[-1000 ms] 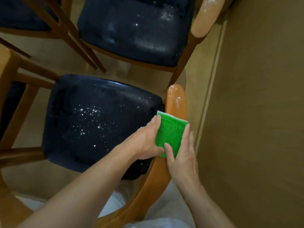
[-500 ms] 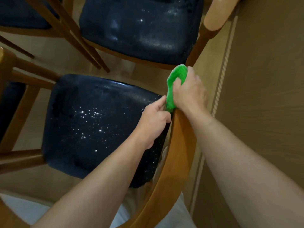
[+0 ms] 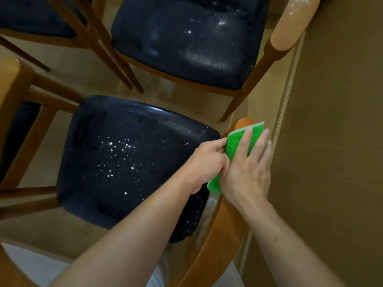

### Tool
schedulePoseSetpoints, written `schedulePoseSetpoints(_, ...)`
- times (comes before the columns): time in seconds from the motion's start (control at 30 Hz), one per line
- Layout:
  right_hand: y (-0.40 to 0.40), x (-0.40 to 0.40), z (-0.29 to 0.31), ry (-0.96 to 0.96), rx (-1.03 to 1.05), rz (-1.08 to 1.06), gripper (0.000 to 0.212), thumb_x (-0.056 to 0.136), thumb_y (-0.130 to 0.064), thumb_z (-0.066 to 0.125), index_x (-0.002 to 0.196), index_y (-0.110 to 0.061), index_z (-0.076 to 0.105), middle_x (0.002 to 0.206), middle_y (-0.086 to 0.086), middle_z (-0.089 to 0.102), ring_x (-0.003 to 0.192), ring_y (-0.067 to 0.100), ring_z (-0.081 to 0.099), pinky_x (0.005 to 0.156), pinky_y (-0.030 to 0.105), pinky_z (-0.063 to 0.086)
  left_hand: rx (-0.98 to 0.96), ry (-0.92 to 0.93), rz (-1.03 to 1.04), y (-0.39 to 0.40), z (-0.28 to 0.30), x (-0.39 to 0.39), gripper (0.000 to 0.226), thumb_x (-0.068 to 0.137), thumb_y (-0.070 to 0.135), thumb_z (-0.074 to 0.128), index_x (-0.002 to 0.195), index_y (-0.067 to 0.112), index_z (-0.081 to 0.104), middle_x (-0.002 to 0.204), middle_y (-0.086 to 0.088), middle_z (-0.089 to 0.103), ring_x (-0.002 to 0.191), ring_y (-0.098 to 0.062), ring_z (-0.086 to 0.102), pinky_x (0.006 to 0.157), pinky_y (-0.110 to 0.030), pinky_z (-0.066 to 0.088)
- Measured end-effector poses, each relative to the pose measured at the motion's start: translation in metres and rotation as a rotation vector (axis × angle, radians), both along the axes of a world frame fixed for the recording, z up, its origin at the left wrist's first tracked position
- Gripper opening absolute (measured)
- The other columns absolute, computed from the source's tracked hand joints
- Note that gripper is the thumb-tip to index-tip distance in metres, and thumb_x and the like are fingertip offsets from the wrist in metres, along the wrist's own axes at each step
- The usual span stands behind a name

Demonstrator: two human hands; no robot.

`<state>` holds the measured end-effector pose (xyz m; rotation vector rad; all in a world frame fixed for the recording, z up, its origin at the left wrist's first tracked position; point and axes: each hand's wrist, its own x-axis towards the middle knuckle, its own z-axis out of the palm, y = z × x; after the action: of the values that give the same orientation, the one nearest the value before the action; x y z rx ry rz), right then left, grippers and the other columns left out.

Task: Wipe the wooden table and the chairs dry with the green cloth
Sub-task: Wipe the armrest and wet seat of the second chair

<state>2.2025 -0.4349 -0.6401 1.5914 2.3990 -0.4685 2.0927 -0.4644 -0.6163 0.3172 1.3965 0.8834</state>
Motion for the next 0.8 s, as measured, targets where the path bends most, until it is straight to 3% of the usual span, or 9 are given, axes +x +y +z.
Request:
schedulePoseSetpoints(0.1,0.033,-0.019,-0.002,0.057,0.026,0.009,0.072,0.096,-0.043,0.039,0.152,-0.017,0.002,0.159,0.017,0.002,0.143,0.041,0.012,0.101,0.055,0.037,0.03,-0.012,0.056,0.003,-0.003,-0.01,0.064,0.084,-0.013,0.039,0.141,0.016,0.044,0.136,0.003,0.054,0.125,-0.01,0.048,0.108,-0.039,0.038)
schedulePoseSetpoints(0.17,0.054,-0.036,-0.004,0.048,0.052,0.01,0.063,0.096,-0.039,0.041,0.151,-0.019,0.017,0.159,0.012,0.013,0.14,0.038,0.021,0.099,0.052,0.038,0.045,0.012,0.11,0.004,-0.011,-0.017,0.062,0.086,-0.01,0.039,0.141,0.015,0.042,0.14,0.002,0.05,0.129,-0.011,0.044,0.109,-0.038,0.035)
schedulePoseSetpoints(0.3,0.072,-0.054,-0.002,0.005,0.095,0.072,0.037,0.093,-0.026,0.042,0.127,-0.014,0.053,0.133,0.01,0.047,0.113,0.033,0.046,0.077,0.04,0.036,-0.058,0.294,0.094,-0.007,-0.04,-0.028,0.056,0.091,0.005,0.045,0.144,0.022,0.039,0.144,0.002,0.045,0.132,-0.015,0.04,0.108,-0.031,0.031)
schedulePoseSetpoints(0.33,0.071,-0.052,-0.001,0.017,0.095,0.094,0.035,0.094,-0.026,0.042,0.124,-0.013,0.054,0.132,0.01,0.048,0.115,0.033,0.045,0.079,0.041,0.036,-0.094,0.396,0.036,-0.015,-0.051,-0.033,0.056,0.092,0.01,0.045,0.145,0.025,0.037,0.145,0.002,0.043,0.132,-0.016,0.04,0.106,-0.029,0.033)
schedulePoseSetpoints(0.4,0.06,-0.04,0.001,0.022,0.122,0.198,0.036,0.096,-0.028,0.042,0.127,-0.012,0.053,0.144,0.011,0.043,0.132,0.035,0.035,0.097,0.049,0.034,-0.195,0.55,-0.115,-0.038,-0.075,-0.047,0.058,0.093,0.016,0.044,0.149,0.024,0.029,0.151,0.0,0.035,0.135,-0.02,0.036,0.11,-0.033,0.031)
schedulePoseSetpoints(0.47,0.04,-0.029,-0.001,0.001,0.185,0.387,0.041,0.098,-0.032,0.041,0.132,-0.012,0.052,0.148,0.011,0.041,0.141,0.034,0.025,0.112,0.055,0.018,-0.336,0.658,-0.248,-0.068,-0.099,-0.065,0.064,0.094,0.017,0.042,0.152,0.018,0.016,0.158,-0.004,0.016,0.143,-0.022,0.019,0.115,-0.034,0.021)
schedulePoseSetpoints(0.57,0.012,-0.023,-0.009,-0.122,0.179,0.626,0.048,0.1,-0.038,0.034,0.134,-0.011,0.053,0.142,0.014,0.05,0.139,0.033,0.033,0.116,0.053,0.004,-0.499,0.76,-0.288,-0.113,-0.123,-0.092,0.072,0.092,0.015,0.042,0.152,0.012,0.004,0.159,-0.009,-0.002,0.146,-0.024,0.002,0.116,-0.04,0.017)
schedulePoseSetpoints(0.73,0.002,-0.056,-0.018,-0.216,0.119,0.475,0.051,0.098,-0.041,0.026,0.134,-0.015,0.051,0.135,0.012,0.056,0.133,0.035,0.042,0.114,0.052,0.0,-0.621,0.878,-0.219,-0.172,-0.133,-0.132,0.074,0.093,0.021,0.044,0.152,0.015,-0.001,0.159,-0.008,-0.011,0.145,-0.023,-0.006,0.115,-0.046,0.018)
schedulePoseSetpoints(0.8,0.003,-0.079,-0.025,-0.148,-0.004,0.395,0.046,0.099,-0.041,0.025,0.134,-0.022,0.046,0.134,0.008,0.056,0.127,0.034,0.045,0.112,0.055,0.012,-0.638,0.895,-0.208,-0.185,-0.134,-0.145,0.074,0.095,0.024,0.044,0.152,0.016,-0.003,0.158,-0.008,-0.014,0.145,-0.022,-0.008,0.115,-0.047,0.02)
